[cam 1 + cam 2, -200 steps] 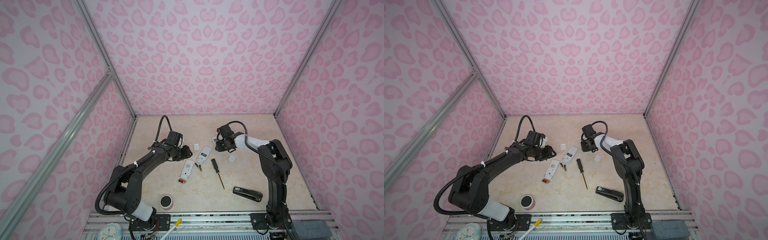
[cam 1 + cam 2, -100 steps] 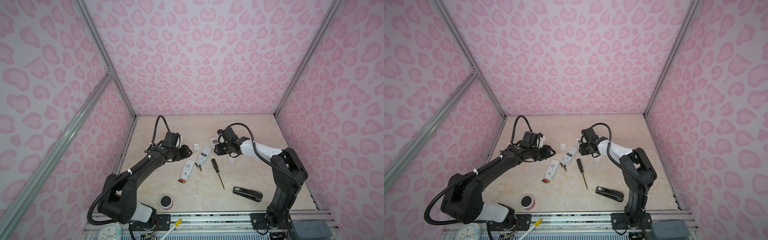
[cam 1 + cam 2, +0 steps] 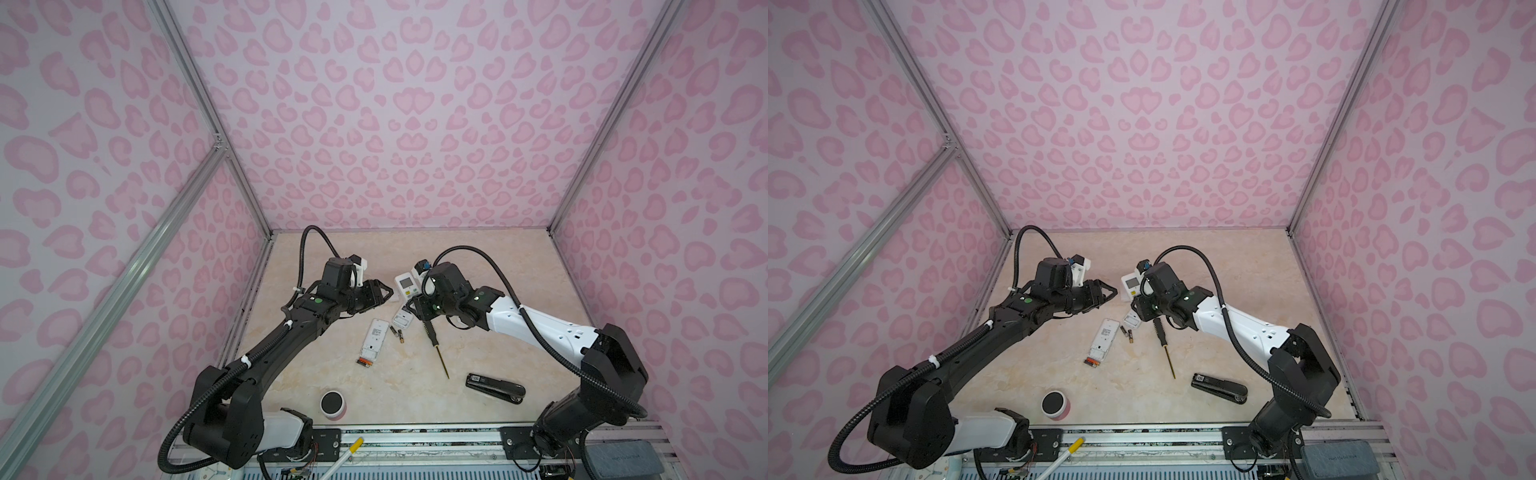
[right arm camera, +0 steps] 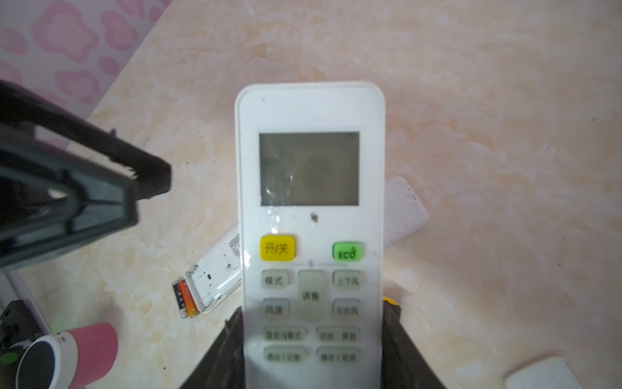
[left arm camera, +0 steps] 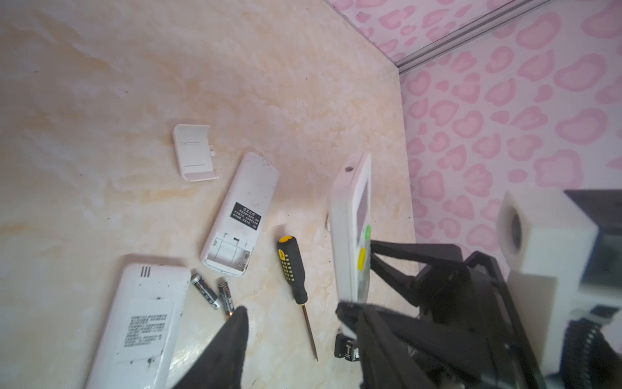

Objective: Unload the batteries from the remote control
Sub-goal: 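Grasp the white remote with the right gripper and lift it toward the left gripper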

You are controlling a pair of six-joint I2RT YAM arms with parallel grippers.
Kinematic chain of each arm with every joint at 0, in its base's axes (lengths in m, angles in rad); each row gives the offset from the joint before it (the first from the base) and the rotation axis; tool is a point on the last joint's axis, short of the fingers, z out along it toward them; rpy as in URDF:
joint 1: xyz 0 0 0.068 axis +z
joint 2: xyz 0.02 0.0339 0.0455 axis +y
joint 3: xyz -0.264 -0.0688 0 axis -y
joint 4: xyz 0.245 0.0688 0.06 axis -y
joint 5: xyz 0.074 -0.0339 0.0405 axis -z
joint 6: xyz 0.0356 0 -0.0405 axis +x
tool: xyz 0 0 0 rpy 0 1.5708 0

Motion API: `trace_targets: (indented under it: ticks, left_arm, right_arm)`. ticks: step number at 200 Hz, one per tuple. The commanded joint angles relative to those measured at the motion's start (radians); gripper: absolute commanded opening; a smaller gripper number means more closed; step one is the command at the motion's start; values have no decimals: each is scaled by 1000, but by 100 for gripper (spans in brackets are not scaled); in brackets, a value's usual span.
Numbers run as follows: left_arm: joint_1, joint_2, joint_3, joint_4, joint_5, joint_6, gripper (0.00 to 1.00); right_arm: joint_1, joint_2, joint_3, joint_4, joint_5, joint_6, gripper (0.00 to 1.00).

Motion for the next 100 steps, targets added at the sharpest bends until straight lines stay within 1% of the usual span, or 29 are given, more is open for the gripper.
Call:
trace_targets:
  ticks: [1,17,32,53,55,61,65,71,76,81,91,100]
  left_arm:
    - [-3,14,22,81,58,-32,56]
    - [-4,24,23,100,85,-47,55]
    - [-6,25,19,112,94,-57,51]
    - [-5,6,2,128,93,-68,37]
    - [-5,3,1,129,92,-68,33]
    - [-6,-5,-4,131,90,-67,27]
    - [-5,-11,-6,130,87,-64,24]
    - [-5,-19,-7,130,83,-61,20]
    - [-5,-25,-10,129,82,-56,17]
    - [-5,-29,-11,126,80,-50,14]
    - [-4,-40,-9,118,81,-32,11]
    - [2,-50,-7,111,86,-9,9]
  right_arm:
    - [38,-15,7,30,-21,6,20]
    - [68,-27,16,31,-29,3,20]
    - [88,-32,24,28,-34,-4,20]
    - [92,-45,24,36,-49,5,20]
    - [92,-45,23,37,-51,6,20]
    - [92,-50,22,40,-56,8,21]
    - [93,-55,22,42,-58,10,23]
    - [92,-59,20,45,-63,11,30]
    - [93,-65,18,51,-68,11,39]
    - [92,-72,15,59,-78,12,44]
    - [83,-90,3,83,-108,26,52]
    - [63,-110,-19,125,-171,55,58]
